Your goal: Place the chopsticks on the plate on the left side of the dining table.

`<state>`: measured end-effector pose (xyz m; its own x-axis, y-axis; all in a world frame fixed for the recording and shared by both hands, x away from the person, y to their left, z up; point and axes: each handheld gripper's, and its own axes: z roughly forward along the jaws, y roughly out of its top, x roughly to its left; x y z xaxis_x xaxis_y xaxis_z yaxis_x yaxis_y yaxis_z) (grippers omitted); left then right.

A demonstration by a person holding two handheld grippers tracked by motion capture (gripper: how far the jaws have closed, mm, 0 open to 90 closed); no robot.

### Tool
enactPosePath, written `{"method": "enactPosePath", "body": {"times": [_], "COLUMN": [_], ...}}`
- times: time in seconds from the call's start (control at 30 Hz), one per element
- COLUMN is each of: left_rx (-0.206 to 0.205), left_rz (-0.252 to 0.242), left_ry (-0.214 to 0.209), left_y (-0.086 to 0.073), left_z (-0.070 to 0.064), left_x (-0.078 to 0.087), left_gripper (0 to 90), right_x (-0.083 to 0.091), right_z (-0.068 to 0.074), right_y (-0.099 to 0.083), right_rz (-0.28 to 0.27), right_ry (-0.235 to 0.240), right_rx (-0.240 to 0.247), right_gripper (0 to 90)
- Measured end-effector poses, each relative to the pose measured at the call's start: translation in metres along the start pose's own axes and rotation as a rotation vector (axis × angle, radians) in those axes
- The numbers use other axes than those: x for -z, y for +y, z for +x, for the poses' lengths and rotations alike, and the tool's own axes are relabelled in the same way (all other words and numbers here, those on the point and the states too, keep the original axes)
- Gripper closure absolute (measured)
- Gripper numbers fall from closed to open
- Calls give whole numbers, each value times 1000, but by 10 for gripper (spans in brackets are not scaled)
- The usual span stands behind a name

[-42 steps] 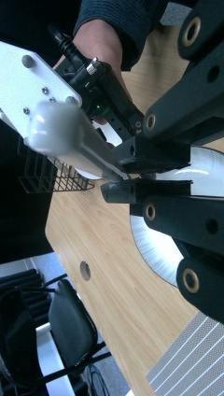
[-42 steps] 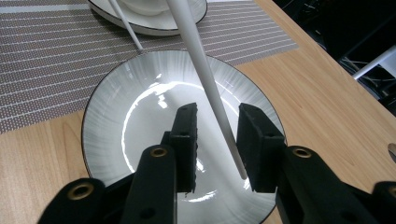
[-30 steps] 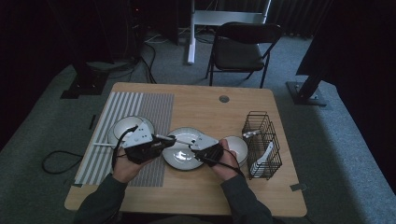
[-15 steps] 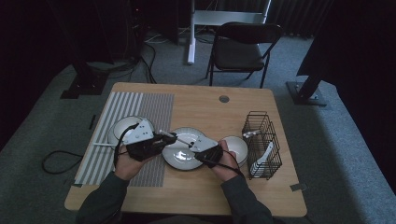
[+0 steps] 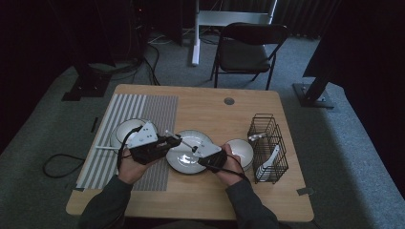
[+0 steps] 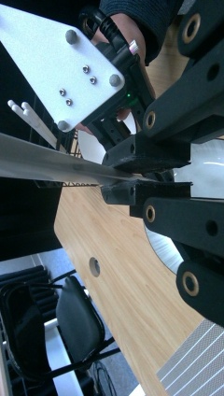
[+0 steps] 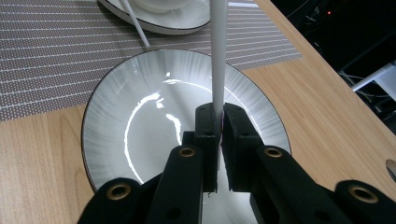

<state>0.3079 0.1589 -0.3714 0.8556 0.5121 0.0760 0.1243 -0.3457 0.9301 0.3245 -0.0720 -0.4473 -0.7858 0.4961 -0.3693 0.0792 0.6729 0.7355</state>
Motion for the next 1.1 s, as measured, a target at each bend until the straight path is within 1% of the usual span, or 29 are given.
{"method": "enactPosePath", "body": {"times": [0.27, 0.4, 0.63, 0.8, 0.93, 1.0, 1.1], "left_rx": [0, -6, 0, 1, -9, -21, -25], "left_rz": [2, 12, 20, 25, 15, 19, 23], "left_ry": [10, 13, 26, 40, 43, 50, 55], "left_y": [-2, -3, -7, -13, -15, -15, -15], "left_z": [0, 0, 0, -2, -5, -7, -8], "left_x": [-1, -2, -3, -1, 0, 0, -2], "left_gripper": [795, 795, 789, 792, 805, 820, 821], "right_x": [1, 2, 4, 4, 3, 1, 0], "right_z": [1, 1, 0, -2, -3, -3, -2], "right_y": [0, 0, 0, 2, 4, 6, 7], "right_rz": [-11, -16, -21, -6, 9, 14, 15], "right_ry": [3, 0, -10, -28, -35, -36, -35], "right_rx": [8, 10, 2, -12, -23, -28, -31], "right_gripper": [862, 862, 863, 863, 863, 863, 865]}}
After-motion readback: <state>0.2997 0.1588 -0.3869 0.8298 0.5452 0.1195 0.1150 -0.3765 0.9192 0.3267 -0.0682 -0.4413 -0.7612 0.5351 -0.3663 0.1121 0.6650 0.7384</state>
